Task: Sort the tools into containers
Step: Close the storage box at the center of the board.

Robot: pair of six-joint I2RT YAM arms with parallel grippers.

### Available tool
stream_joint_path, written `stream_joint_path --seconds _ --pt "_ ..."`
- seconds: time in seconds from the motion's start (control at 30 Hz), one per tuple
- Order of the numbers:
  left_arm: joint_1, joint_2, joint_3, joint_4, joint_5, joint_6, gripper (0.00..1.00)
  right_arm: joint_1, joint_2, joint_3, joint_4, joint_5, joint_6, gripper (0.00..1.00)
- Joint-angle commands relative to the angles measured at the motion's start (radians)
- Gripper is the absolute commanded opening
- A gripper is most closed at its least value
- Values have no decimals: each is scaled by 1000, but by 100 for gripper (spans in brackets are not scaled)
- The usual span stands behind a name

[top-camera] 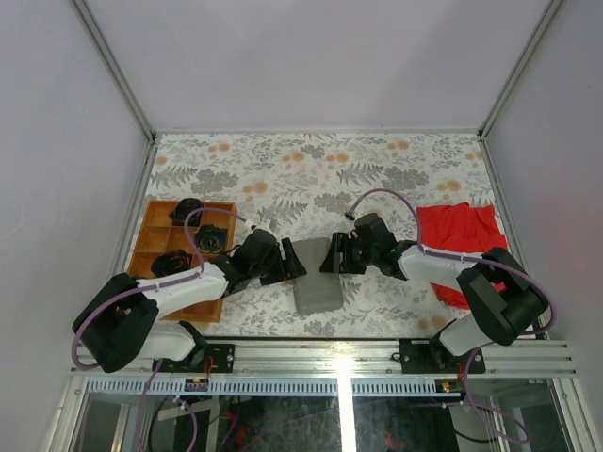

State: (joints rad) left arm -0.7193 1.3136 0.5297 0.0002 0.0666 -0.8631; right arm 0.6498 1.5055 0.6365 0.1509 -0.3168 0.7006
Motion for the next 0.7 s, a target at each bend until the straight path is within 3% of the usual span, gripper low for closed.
stream_joint_path --seconds 0.0,0.4,0.67 --pt "-28 5 26 -9 -36 -8 65 11 22 -16 15 15 25 60" --pt "-85 16 60 -148 -118 -39 49 11 36 -24 22 15 36 57" --pt "-154 89 167 -323 -232 -20 46 13 48 -41 47 4 52 57"
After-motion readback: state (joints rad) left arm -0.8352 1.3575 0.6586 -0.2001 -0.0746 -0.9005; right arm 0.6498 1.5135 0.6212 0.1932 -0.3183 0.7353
